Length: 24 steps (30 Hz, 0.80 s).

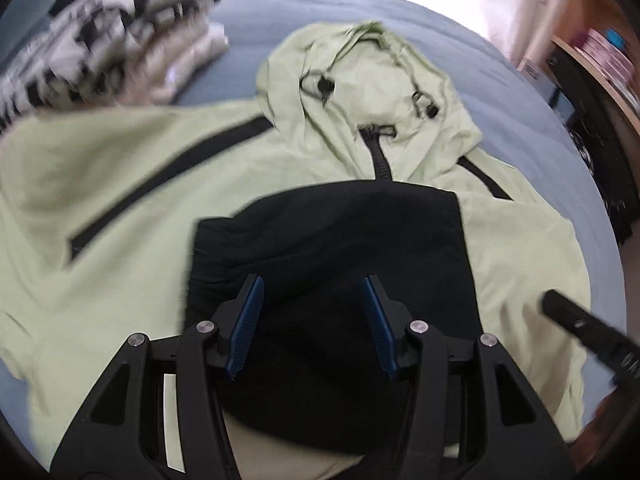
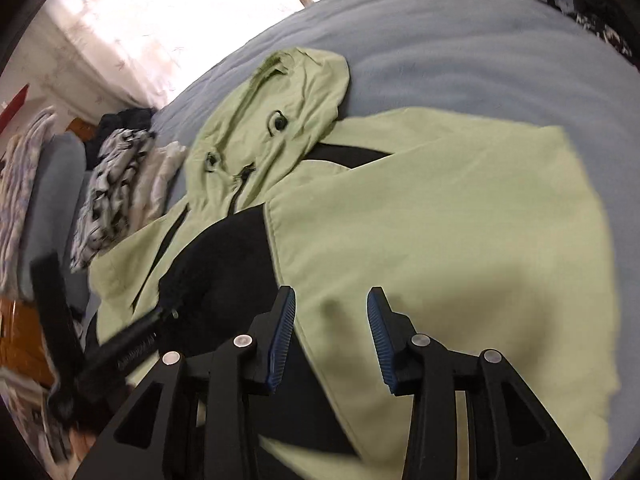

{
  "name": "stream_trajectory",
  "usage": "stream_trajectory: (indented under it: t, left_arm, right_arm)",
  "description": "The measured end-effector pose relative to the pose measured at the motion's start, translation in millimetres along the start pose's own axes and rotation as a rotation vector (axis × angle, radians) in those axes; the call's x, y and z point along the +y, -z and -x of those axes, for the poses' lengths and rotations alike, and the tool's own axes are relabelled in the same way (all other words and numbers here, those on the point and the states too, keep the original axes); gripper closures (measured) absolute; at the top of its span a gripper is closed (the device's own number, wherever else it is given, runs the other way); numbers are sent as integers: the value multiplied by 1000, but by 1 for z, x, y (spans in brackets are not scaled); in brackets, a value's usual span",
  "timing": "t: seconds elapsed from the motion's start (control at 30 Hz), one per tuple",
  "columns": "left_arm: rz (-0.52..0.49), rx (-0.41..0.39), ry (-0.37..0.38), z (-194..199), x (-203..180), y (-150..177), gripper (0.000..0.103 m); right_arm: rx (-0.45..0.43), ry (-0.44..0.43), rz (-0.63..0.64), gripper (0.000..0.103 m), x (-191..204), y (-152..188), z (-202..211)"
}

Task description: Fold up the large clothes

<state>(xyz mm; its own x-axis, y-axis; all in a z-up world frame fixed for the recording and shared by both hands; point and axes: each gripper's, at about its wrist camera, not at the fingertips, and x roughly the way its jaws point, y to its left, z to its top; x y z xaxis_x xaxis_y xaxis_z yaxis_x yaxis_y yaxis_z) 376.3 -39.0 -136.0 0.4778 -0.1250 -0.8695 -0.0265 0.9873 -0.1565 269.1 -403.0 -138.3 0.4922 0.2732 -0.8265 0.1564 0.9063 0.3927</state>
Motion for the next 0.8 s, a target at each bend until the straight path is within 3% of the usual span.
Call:
stream_trajectory:
  t: [0.1,0.17,0.3,0.43,0.53,0.67,0.8]
  left_arm:
    - [-32,-8,-76,-18,-3,1,55]
    - [-73,-24,-90,-23,-4,1,55]
    - [-105,-36,-60,-22,-1,3,55]
    - [-152,-48,-37,-15,0,6,55]
    - [-150,-54,34,1,-3,10,55]
    - [-161,-83,103,36,-9,21,55]
    - [-195,-132,106,82,-14,39,55]
  right_arm:
    - [-8,64,-17,65,-18,-9,-22]
    - [-55,54,-19,66,-46,-17,-16]
    - [-117,127,-79,67,-96,-24,13]
    - [-120,276,-130,66,-126,-21,41]
    - [-112,232,-182,65,-141,-12,58]
    - [-127,152,-198,65,-131,13,84]
    - [-118,61,-193,64,-101,56,123]
